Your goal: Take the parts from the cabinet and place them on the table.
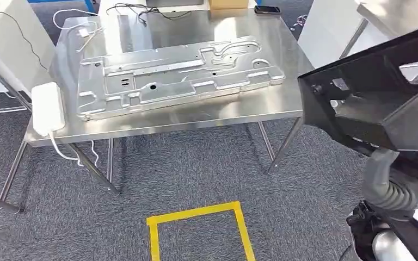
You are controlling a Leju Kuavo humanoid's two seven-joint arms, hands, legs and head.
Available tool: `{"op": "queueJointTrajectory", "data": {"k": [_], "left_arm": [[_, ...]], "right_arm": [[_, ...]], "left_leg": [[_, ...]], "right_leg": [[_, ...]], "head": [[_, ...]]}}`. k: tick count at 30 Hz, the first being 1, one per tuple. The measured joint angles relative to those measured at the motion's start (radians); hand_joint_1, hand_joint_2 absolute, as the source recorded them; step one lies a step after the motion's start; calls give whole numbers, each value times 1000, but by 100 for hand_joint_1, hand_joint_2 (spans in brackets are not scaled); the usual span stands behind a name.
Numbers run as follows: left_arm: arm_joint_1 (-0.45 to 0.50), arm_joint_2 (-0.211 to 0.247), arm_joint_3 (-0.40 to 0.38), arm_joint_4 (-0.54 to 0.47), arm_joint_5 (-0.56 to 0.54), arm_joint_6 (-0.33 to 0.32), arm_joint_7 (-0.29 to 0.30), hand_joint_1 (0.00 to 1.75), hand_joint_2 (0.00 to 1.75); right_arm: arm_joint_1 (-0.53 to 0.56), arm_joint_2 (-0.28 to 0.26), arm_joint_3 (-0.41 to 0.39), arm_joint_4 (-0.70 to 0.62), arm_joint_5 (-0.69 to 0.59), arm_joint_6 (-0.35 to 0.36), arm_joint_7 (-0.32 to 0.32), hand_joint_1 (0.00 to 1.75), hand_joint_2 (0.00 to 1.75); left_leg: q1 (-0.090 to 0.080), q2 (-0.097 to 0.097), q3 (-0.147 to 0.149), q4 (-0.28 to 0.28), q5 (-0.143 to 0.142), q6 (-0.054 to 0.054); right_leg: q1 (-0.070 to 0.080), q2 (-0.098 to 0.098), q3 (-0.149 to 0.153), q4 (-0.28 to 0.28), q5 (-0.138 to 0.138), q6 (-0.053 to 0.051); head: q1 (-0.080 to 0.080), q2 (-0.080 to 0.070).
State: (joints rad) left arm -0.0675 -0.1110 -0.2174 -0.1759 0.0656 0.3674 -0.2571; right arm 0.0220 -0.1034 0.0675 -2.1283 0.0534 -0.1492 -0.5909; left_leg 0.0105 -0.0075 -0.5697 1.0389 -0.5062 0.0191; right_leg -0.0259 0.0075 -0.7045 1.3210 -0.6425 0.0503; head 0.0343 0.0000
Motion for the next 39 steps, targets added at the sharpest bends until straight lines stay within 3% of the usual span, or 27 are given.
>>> {"op": "queueJointTrajectory", "data": {"k": [1,2,4,5,6,9,11,12,14,15,16,17,19,20,22,24,26,27,29,30,31,32,33,35,37,39], "left_arm": [[0,0,0,0,0,0,0,0,175],[0,0,0,0,0,0,0,0,175],[1,-1,0,0,0,0,0,0,175],[1,-1,0,0,0,0,0,0,175],[-1,-1,0,0,0,0,0,0,175],[1,-1,0,0,0,0,0,0,175],[0,-1,0,0,0,0,0,0,175],[-1,-1,0,0,0,0,-1,0,175],[1,-1,0,0,2,0,-1,0,175],[0,-1,0,-1,2,0,-5,0,175],[-3,-1,0,-1,2,0,-5,0,175],[-3,-1,0,-1,2,0,-5,0,175],[-2,-1,0,-1,2,0,-4,0,175],[-1,-1,0,-1,1,0,-4,0,175],[0,-1,0,0,0,0,-4,0,175],[2,0,0,0,0,0,-5,0,175],[1,0,0,0,0,0,-5,0,175],[1,0,0,0,0,0,-5,0,175],[1,0,0,0,0,-1,-6,0,175],[1,0,0,0,0,-1,-6,0,175],[1,0,0,0,0,0,-6,0,175],[1,0,0,0,0,0,-6,0,175],[1,0,0,0,0,0,-6,0,175],[2,-1,0,0,0,0,-6,0,175],[0,0,0,0,0,0,-6,0,175],[2,0,0,0,0,0,-6,0,175]], "right_arm": [[1,0,0,0,0,0,0,175,175],[1,0,0,0,0,0,0,175,175],[0,0,0,0,0,0,0,175,175],[0,0,0,0,0,0,0,175,175],[-1,0,0,0,0,0,0,175,175],[2,0,-1,-1,-1,0,0,175,175],[1,0,-1,-1,-1,0,0,175,175],[0,0,-1,-1,-1,0,0,175,175],[2,0,0,-1,-1,0,0,175,175],[2,0,0,-1,-1,0,0,175,175],[3,0,0,-1,-1,0,0,175,175],[5,1,0,-1,-1,0,0,175,175],[7,1,0,-1,-1,0,0,175,175],[7,1,0,-1,-1,-1,0,175,175],[7,1,-1,-2,-1,-1,0,175,175],[9,1,-1,-2,-1,-2,0,175,175],[10,1,-2,-2,-1,-2,0,175,175],[10,1,-2,-3,-1,-2,-1,175,175],[12,1,-5,-3,-2,-2,-2,175,175],[15,1,-6,-2,-2,-2,-3,175,175],[18,1,-7,-2,-2,-2,-3,175,175],[19,1,-9,-3,-3,-2,-3,175,175],[19,1,-9,-3,-3,-2,-3,175,175],[19,1,-9,-3,-3,-2,-3,175,175],[18,2,-9,-4,-3,-2,-4,175,175],[21,2,-10,-4,-3,-2,-3,175,175]], "left_leg": [[0,-1,5,0,-3,0],[0,-3,12,0,-9,-1],[1,-6,33,0,-23,-7],[1,-7,38,-2,-28,-13],[-7,-9,36,3,-33,-20],[-7,-5,39,-9,-33,-28],[-3,-1,39,15,-52,-39],[-5,-1,13,71,-79,-38],[-4,-1,-75,237,-141,-39],[-4,-1,-116,306,-157,-40],[-2,-1,-131,318,-144,-41],[-1,-1,-121,282,-105,-41],[3,0,-58,118,1,-39],[5,0,-34,45,33,-39],[0,-2,-22,25,8,-34],[-4,-5,-27,23,7,-28],[4,-4,-17,12,9,-17],[5,-3,-13,10,7,-12],[4,0,-11,9,3,-7],[4,0,-10,9,1,-4],[4,0,-8,9,-1,-3],[4,-1,-3,9,-5,-3],[5,-3,3,9,-9,-4],[6,-6,20,9,-19,-13],[-1,-8,18,11,-27,-25],[-1,-5,25,-2,-27,-32]], "right_leg": [[0,0,-15,5,21,0],[0,0,-6,-36,65,0],[0,0,58,-208,184,-3],[0,-1,79,-257,195,-6],[9,0,94,-280,183,-6],[7,2,95,-282,168,-14],[-4,1,113,-292,165,-24],[-4,-2,118,-292,160,-31],[-4,-6,127,-292,153,-40],[-3,-6,131,-292,149,-40],[-4,-6,136,-292,145,-40],[-5,-4,144,-292,140,-39],[-7,-1,164,-292,128,-32],[-8,0,172,-292,121,-27],[0,3,162,-288,119,-16],[-4,2,165,-299,122,-10],[-5,-1,166,-291,111,-1],[-3,-1,144,-249,88,-1],[-2,-1,55,-91,24,-1],[-2,-1,11,-21,7,-1],[-2,-1,-16,11,14,-1],[-2,-1,-16,-10,47,-1],[-2,-1,5,-69,94,-1],[-2,-1,76,-242,193,-5],[6,-1,98,-283,170,-6],[8,2,96,-282,166,-12]], "head": [[3,0],[7,0],[19,0],[26,0],[27,0],[14,0],[4,0],[-4,0],[-17,0],[-20,0],[-22,0],[-24,0],[-27,0],[-29,0],[-35,0],[-27,0],[-23,0],[-17,0],[-2,0],[3,0],[7,0],[11,0],[16,0],[29,0],[34,0],[24,0]]}}
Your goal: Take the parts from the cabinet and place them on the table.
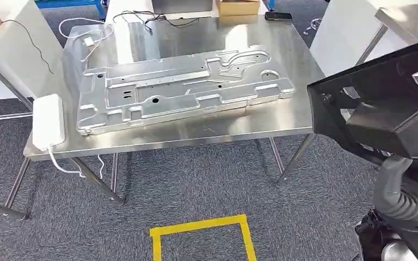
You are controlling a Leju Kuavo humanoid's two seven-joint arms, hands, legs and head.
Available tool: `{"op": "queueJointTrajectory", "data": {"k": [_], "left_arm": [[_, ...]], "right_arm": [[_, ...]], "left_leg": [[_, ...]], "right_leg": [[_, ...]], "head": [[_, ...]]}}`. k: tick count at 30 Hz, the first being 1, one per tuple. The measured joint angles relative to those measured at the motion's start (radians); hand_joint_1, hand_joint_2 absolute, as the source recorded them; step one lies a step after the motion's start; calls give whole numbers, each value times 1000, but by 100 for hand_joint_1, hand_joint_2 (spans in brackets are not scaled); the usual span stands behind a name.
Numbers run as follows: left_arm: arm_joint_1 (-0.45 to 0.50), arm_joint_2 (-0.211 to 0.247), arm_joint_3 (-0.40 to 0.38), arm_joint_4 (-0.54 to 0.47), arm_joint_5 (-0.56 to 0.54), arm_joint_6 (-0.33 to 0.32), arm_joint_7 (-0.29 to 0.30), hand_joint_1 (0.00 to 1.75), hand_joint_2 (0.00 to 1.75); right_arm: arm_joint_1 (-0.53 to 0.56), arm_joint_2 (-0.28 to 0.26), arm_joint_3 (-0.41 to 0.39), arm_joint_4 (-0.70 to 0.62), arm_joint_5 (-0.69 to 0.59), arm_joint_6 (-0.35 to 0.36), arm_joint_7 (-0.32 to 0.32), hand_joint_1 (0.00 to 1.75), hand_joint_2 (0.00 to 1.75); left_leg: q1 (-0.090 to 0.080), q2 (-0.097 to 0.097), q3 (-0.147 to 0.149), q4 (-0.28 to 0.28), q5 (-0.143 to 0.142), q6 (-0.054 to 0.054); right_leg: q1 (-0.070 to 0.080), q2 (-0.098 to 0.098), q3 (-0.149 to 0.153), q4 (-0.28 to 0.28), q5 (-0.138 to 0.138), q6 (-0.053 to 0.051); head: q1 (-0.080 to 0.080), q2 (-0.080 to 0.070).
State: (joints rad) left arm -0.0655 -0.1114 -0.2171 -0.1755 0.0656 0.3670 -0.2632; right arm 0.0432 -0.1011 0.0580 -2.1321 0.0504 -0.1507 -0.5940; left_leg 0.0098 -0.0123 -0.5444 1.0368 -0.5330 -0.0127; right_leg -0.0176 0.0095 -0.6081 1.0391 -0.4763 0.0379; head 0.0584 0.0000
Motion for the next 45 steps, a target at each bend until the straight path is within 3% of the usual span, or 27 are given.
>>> {"op": "queueJointTrajectory", "data": {"k": [2,3,6,7,8,9,11,13,16,18,19,21,22,23,24,26,27,29,33,34,36,37,38,39,41,42,45], "left_arm": [[-1,0,0,0,0,0,0,0,175],[-1,0,0,0,0,0,0,0,175],[0,0,0,0,0,0,-2,0,175],[-3,0,0,-1,0,0,-2,0,175],[-4,0,0,-1,0,0,-2,0,175],[-4,0,0,-1,0,0,-1,0,175],[-4,0,0,-1,-2,0,2,0,175],[-2,0,0,1,-3,0,3,0,175],[-1,0,0,0,-4,0,5,0,175],[-2,1,0,0,-5,1,5,0,175],[-3,1,0,0,-5,0,5,0,175],[-2,1,0,0,-5,0,5,0,175],[-2,1,0,0,-5,0,6,0,175],[-2,1,0,0,-5,0,6,0,175],[-1,1,0,0,-5,0,6,0,175],[-1,1,0,0,-5,-2,6,0,175],[-1,1,0,0,-5,-2,5,0,175],[-2,2,0,0,-5,-2,5,0,175],[-1,2,0,0,-6,-2,5,0,175],[-2,2,0,0,-6,-2,4,0,175],[-1,2,0,0,-6,-2,4,0,175],[-1,2,0,0,-5,-1,1,0,175],[-5,2,0,0,-5,-2,1,0,175],[-5,2,0,0,-5,-2,1,0,175],[-3,2,0,0,-6,-2,2,0,175],[-3,2,0,0,-6,-2,3,0,175],[-2,3,0,1,-6,-2,3,0,175]], "right_arm": [[0,0,0,0,0,0,0,175,175],[-1,0,0,-1,0,0,0,175,175],[-1,1,0,-1,0,0,0,175,175],[-1,1,0,0,0,0,0,175,175],[-1,2,0,0,0,0,0,175,175],[-1,2,0,0,-2,0,0,175,175],[-1,2,0,0,-3,1,0,175,175],[-4,2,0,0,-3,1,0,175,175],[-4,2,-1,0,-3,2,1,175,175],[-5,2,-2,-1,-3,2,1,175,175],[-9,2,-2,-1,-3,2,0,175,175],[-7,2,-4,0,-4,2,0,175,175],[-6,2,-4,0,-4,2,1,175,175],[-6,2,-4,0,-4,2,2,175,175],[-6,2,-4,0,-4,2,2,175,175],[-6,2,-4,0,-4,3,2,175,175],[-7,2,-4,0,-4,3,1,175,175],[-8,3,-4,0,-4,3,2,175,175],[-3,4,-4,0,-4,3,3,175,175],[-5,4,-4,0,-4,3,2,175,175],[-5,4,-3,0,-4,3,2,175,175],[-4,4,-3,0,-4,3,2,175,175],[-4,4,-3,0,-4,3,3,175,175],[-3,4,-3,0,-4,3,3,175,175],[-3,4,-3,0,-4,3,3,175,175],[-3,4,-3,0,-4,3,2,175,175],[-4,5,-3,0,-4,0,2,175,175]], "left_leg": [[1,2,8,2,-8,-12],[1,4,-3,36,-26,-12],[0,4,-121,267,-121,-13],[0,4,-151,316,-125,-12],[0,4,-156,311,-103,-12],[0,4,-137,258,-59,-11],[0,5,-65,74,52,-6],[-8,3,-40,19,41,-2],[-9,0,-46,18,34,10],[1,1,-31,3,35,19],[1,2,-28,2,33,24],[1,5,-26,2,28,30],[1,5,-24,3,25,31],[1,4,-20,3,22,30],[2,3,-13,3,17,29],[6,0,7,3,4,22],[7,-1,13,2,-3,14],[0,-2,8,3,-7,4],[2,3,22,10,-24,-12],[0,4,-4,64,-50,-11],[0,4,-95,233,-116,-12],[0,4,-134,299,-131,-13],[0,4,-155,323,-121,-13],[0,4,-150,296,-85,-12],[1,4,-88,130,26,-8],[1,5,-61,52,65,-5],[-6,1,-52,23,38,2]], "right_leg": [[-12,0,12,-10,0,-9],[-12,-2,19,-12,-4,-17],[-9,-6,32,-11,-15,-30],[-8,-6,36,-11,-19,-30],[-8,-5,43,-11,-24,-30],[-9,-3,52,-11,-29,-29],[-9,0,74,-11,-43,-24],[-1,2,76,-8,-53,-13],[-5,0,76,-19,-50,-4],[-4,-2,72,2,-69,4],[-4,-2,42,57,-95,5],[-5,-2,-54,221,-154,7],[-4,-2,-98,283,-162,7],[-5,-2,-113,290,-145,9],[-6,-2,-104,253,-103,10],[-7,-3,-40,90,6,10],[-8,-4,-15,23,30,11],[-1,-2,0,2,2,7],[-10,-2,21,-10,-6,-13],[-10,-5,28,-11,-11,-21],[-8,-8,36,-11,-19,-30],[-8,-8,40,-11,-22,-32],[-8,-8,45,-10,-26,-32],[-8,-6,53,-10,-32,-31],[-9,-2,74,-10,-44,-27],[-9,-2,81,-11,-51,-23],[-4,1,73,-12,-53,-8]], "head": [[-9,0],[-15,0],[-40,0],[-42,0],[-44,0],[-47,0],[-52,0],[-57,0],[-52,0],[-47,0],[-39,0],[-26,0],[-22,0],[-18,0],[-15,0],[-7,0],[-1,0],[5,0],[-17,0],[-28,0],[-42,0],[-44,0],[-47,0],[-47,0],[-52,0],[-54,0],[-51,0]]}}
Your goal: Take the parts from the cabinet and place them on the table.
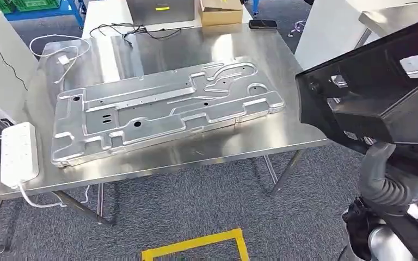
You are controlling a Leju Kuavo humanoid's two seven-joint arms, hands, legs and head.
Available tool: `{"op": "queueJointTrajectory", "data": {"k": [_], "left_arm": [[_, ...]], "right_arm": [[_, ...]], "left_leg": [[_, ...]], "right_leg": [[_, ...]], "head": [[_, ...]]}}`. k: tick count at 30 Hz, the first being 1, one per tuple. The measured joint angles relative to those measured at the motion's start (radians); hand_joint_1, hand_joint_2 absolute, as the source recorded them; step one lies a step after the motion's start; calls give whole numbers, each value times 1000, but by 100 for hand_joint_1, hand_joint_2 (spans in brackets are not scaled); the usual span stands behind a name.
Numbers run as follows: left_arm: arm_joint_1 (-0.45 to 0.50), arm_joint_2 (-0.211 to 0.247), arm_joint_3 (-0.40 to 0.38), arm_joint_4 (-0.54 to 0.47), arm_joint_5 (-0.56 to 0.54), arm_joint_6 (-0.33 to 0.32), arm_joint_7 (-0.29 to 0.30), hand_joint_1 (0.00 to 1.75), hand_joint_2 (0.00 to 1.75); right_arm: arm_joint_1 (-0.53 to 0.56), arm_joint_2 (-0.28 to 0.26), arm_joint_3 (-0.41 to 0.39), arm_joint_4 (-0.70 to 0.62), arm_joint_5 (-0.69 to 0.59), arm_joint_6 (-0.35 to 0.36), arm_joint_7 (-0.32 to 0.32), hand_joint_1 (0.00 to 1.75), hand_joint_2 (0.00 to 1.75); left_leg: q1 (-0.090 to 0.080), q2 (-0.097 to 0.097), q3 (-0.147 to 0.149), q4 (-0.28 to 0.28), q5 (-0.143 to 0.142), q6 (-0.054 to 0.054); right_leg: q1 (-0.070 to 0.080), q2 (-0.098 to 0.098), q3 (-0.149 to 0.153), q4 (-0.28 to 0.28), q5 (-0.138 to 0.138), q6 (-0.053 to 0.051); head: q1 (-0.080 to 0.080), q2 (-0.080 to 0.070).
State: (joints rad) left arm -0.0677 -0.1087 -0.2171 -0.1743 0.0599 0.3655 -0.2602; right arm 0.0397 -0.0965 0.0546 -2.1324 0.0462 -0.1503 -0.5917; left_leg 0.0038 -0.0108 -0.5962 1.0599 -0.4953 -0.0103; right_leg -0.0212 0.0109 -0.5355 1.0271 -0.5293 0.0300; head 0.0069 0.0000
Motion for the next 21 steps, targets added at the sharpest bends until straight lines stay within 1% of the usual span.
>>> {"op": "queueJointTrajectory", "data": {"k": [1,2,3,4,5,6,7,8,9,10,11,12,13,14,15,17,18,19,20,21], "left_arm": [[1,0,0,0,0,0,0,0,175],[1,1,0,0,1,0,0,0,175],[1,2,0,0,0,0,1,0,175],[1,2,0,0,0,2,0,0,175],[1,2,0,0,0,2,0,0,175],[1,2,0,0,0,0,0,0,175],[1,2,0,0,0,0,2,0,175],[1,2,0,0,0,1,2,0,175],[1,2,0,0,0,1,3,0,175],[2,2,0,0,0,2,3,0,175],[2,2,0,0,0,2,3,0,175],[2,2,0,0,0,1,3,0,175],[2,2,0,1,0,2,3,0,175],[1,2,0,1,0,2,2,0,175],[1,2,0,1,0,2,2,0,175],[3,2,0,1,0,2,2,0,175],[2,2,0,0,0,2,2,0,175],[2,2,0,0,0,2,1,0,175],[2,2,0,0,0,2,1,0,175],[3,2,0,1,2,2,0,0,175]], "right_arm": [[0,0,0,0,0,0,0,175,175],[0,0,0,0,1,0,0,175,175],[1,0,-1,0,1,0,0,175,175],[0,0,-2,0,1,0,-1,175,175],[-1,0,-3,0,1,0,-2,175,175],[1,0,-5,0,0,0,-2,175,175],[4,0,-5,0,0,0,-2,175,175],[4,0,-6,0,0,0,-1,175,175],[5,0,-7,0,0,0,-1,175,175],[5,0,-8,0,0,0,-1,175,175],[5,0,-9,0,0,0,-1,175,175],[5,0,-10,0,0,0,-1,175,175],[4,0,-11,1,0,-1,-2,175,175],[5,1,-11,-1,0,-1,-2,175,175],[9,1,-11,0,0,-1,0,175,175],[13,2,-11,0,0,-3,0,175,175],[13,2,-11,-1,0,-3,-1,175,175],[12,2,-11,-1,1,-3,-2,175,175],[13,3,-11,-1,1,-3,-2,175,175],[14,4,-11,-1,2,-3,-2,175,175]], "left_leg": [[-2,-1,-1,0,-2,4],[3,-1,3,-6,-2,12],[7,0,11,-13,0,16],[8,0,15,-15,-3,22],[8,2,18,-16,-5,24],[8,2,19,-16,-7,27],[8,3,20,-15,-10,30],[8,3,22,-15,-12,30],[8,2,26,-15,-16,30],[9,0,33,-15,-20,28],[10,-2,43,-15,-26,26],[10,-3,52,-16,-32,21],[6,-3,52,-16,-37,14],[4,-4,49,-13,-40,9],[3,-3,50,-18,-39,6],[2,-2,58,-26,-41,-1],[4,-1,62,-22,-48,-8],[4,2,52,10,-64,-9],[3,2,22,73,-96,-9],[4,2,-21,157,-132,-9]], "right_leg": [[-1,0,2,-5,1,2],[-1,0,6,-7,-3,8],[-2,-2,7,-1,-11,11],[-1,-3,-9,35,-31,13],[-1,-3,-51,111,-65,14],[-1,-3,-99,191,-93,14],[-1,-3,-149,270,-114,15],[-1,-3,-178,305,-110,15],[-1,-3,-183,292,-81,15],[-1,-3,-166,239,-36,15],[-1,-3,-127,144,25,14],[-1,-4,-89,52,76,13],[1,-6,-75,29,61,13],[6,-3,-71,5,53,9],[6,-3,-70,10,53,7],[5,-1,-67,8,49,-1],[-2,-1,-59,2,49,-7],[-2,-3,-51,1,45,-13],[-2,-6,-45,1,40,-20],[-2,-7,-41,1,37,-24]], "head": [[1,0],[0,0],[2,0],[7,0],[18,0],[24,0],[28,0],[32,0],[36,0],[40,0],[46,0],[52,0],[56,0],[59,0],[57,0],[45,0],[42,0],[35,0],[25,0],[16,0]]}}
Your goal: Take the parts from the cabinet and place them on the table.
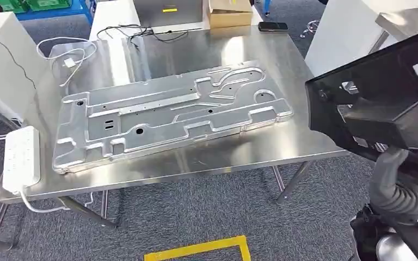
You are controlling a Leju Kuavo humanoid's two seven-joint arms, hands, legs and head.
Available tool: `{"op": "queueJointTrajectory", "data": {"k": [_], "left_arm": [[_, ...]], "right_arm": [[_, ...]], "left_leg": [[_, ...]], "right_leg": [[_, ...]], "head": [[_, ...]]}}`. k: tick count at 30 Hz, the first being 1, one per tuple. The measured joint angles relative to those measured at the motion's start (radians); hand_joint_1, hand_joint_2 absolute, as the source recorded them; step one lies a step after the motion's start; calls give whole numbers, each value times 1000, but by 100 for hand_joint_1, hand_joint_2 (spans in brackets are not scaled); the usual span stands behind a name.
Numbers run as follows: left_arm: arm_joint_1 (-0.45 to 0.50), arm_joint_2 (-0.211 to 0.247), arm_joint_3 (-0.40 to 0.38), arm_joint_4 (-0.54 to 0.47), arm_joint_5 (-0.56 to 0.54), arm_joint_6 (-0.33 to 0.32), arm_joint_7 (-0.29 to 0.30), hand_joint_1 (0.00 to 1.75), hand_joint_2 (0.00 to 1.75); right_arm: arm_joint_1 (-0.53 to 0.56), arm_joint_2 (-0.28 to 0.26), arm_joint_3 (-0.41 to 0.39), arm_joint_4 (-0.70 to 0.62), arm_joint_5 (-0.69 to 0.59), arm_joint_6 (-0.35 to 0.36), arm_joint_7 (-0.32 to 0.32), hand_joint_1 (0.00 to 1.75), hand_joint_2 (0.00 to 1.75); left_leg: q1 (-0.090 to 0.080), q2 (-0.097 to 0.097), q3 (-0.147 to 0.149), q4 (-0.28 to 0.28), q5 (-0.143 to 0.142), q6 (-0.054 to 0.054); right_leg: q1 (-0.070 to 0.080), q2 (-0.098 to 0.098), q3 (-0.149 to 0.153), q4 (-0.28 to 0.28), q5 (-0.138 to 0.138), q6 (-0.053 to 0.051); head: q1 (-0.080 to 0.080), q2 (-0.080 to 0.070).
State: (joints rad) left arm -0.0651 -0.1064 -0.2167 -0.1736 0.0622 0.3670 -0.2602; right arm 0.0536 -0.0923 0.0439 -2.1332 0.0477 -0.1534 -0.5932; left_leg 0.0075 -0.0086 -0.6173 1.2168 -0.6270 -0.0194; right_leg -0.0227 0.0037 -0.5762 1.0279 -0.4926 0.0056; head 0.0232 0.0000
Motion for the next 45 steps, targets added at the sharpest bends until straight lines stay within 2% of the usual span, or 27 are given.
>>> {"op": "queueJointTrajectory", "data": {"k": [2,3,4,6,8,11,13,14,16,17,18,19,21,22,23,26,28,29,31,32,33,34,37,39,41,43,45], "left_arm": [[-3,0,0,0,2,0,-5,0,175],[-5,0,0,-1,2,0,-5,0,175],[-5,0,0,-1,2,0,-5,0,175],[-4,0,0,-1,3,-1,-4,0,175],[-1,2,0,1,3,0,-4,0,175],[1,2,0,1,3,-1,-5,0,175],[2,4,0,1,3,0,-5,0,175],[0,4,0,1,3,0,-5,0,175],[1,4,0,1,3,-1,-5,0,175],[1,4,0,1,3,0,-4,0,175],[2,4,0,1,3,0,-3,0,175],[2,4,0,1,3,0,-2,0,175],[2,3,0,1,3,0,-2,0,175],[3,3,0,1,3,0,-2,0,175],[1,3,0,1,3,0,-3,0,175],[3,4,0,1,3,0,-2,0,175],[1,5,0,0,3,0,-3,0,175],[1,5,0,0,3,0,-3,0,175],[3,5,0,1,3,0,-3,0,175],[1,5,0,0,3,0,-6,0,175],[-2,5,0,0,3,0,-6,0,175],[-3,5,0,0,3,0,-6,0,175],[-2,5,0,0,-1,0,-3,0,175],[-1,5,0,1,-2,0,-3,0,175],[0,5,0,1,-3,0,-3,0,175],[4,7,0,1,-3,1,-3,0,175],[2,7,0,1,-3,2,-5,0,175]], "right_arm": [[2,2,0,0,0,0,0,175,175],[3,2,0,0,0,0,0,175,175],[5,2,0,0,0,0,0,175,175],[6,3,0,0,2,0,0,175,175],[5,3,0,0,2,0,-1,175,175],[6,4,1,-1,2,-3,-1,175,175],[6,4,1,-3,3,-3,-1,175,175],[4,4,0,-3,3,-4,-1,175,175],[7,4,0,-3,3,-4,-1,175,175],[8,4,0,-3,3,-4,-1,175,175],[10,4,-1,-3,3,-5,-1,175,175],[11,4,0,-3,3,-5,-1,175,175],[11,4,0,-4,3,-5,-1,175,175],[11,4,0,-4,3,-5,-1,175,175],[11,5,0,-4,3,-5,-1,175,175],[14,6,0,-6,3,-7,-3,175,175],[15,6,0,-7,3,-7,-4,175,175],[15,6,0,-8,3,-7,-6,175,175],[17,8,0,-8,3,-7,-6,175,175],[17,9,0,-8,3,-7,-7,175,175],[18,9,0,-8,3,-7,-6,175,175],[19,10,0,-8,3,-7,-7,175,175],[23,11,0,-8,5,-8,-7,175,175],[23,11,0,-9,5,-10,-7,175,175],[23,11,0,-9,5,-11,-7,175,175],[23,11,-1,-10,5,-10,-8,175,175],[20,11,-2,-10,3,-10,-9,175,175]], "left_leg": [[0,0,-78,138,-35,-1],[0,0,-82,135,-15,0],[1,0,-64,84,28,1],[1,1,4,-87,131,5],[-6,-1,37,-163,129,9],[-9,-3,32,-161,123,21],[1,-2,45,-176,126,32],[2,-2,47,-176,124,36],[2,0,49,-176,119,41],[2,0,51,-176,117,43],[2,0,54,-176,114,42],[2,-1,61,-176,109,42],[3,-4,80,-176,97,37],[3,-5,86,-177,91,32],[-4,-7,86,-175,86,24],[-3,-3,91,-188,84,14],[-1,-1,98,-177,72,4],[-3,0,78,-132,49,4],[-3,0,-8,35,-21,3],[-3,0,-48,107,-40,2],[-3,0,-71,140,-38,2],[-1,0,-69,123,-10,2],[5,2,20,-117,145,4],[1,0,40,-163,116,9],[-4,-3,34,-158,116,16],[4,-2,42,-168,118,25],[5,-1,47,-171,115,33]], "right_leg": [[1,0,8,0,-7,-3],[1,0,14,0,-12,-3],[1,3,22,0,-17,-2],[0,6,42,1,-28,3],[9,9,45,4,-38,15],[3,7,47,-11,-35,26],[3,6,43,8,-53,35],[3,5,14,65,-82,36],[2,5,-80,229,-143,37],[2,5,-121,290,-154,38],[2,5,-141,306,-139,38],[2,5,-133,273,-101,39],[2,5,-67,105,12,37],[2,3,-39,29,42,35],[10,3,-26,16,25,35],[11,5,-22,7,10,27],[-1,5,-9,-3,9,19],[-1,2,-2,-4,4,10],[-1,-1,7,-4,-4,0],[0,-1,11,-4,-7,-1],[0,-1,16,-4,-11,-1],[-1,-1,23,-4,-16,0],[-3,4,54,-4,-36,8],[5,7,50,1,-44,19],[1,6,49,-8,-39,27],[0,4,52,-6,-48,36],[2,3,3,91,-94,38]], "head": [[-8,0],[-10,0],[-13,0],[-17,0],[-21,0],[-15,0],[-11,0],[-4,0],[12,0],[16,0],[19,0],[24,0],[33,0],[41,0],[43,0],[33,0],[23,0],[15,0],[-1,0],[-5,0],[-8,0],[-10,0],[-17,0],[-22,0],[-16,0],[-15,0],[0,0]]}}
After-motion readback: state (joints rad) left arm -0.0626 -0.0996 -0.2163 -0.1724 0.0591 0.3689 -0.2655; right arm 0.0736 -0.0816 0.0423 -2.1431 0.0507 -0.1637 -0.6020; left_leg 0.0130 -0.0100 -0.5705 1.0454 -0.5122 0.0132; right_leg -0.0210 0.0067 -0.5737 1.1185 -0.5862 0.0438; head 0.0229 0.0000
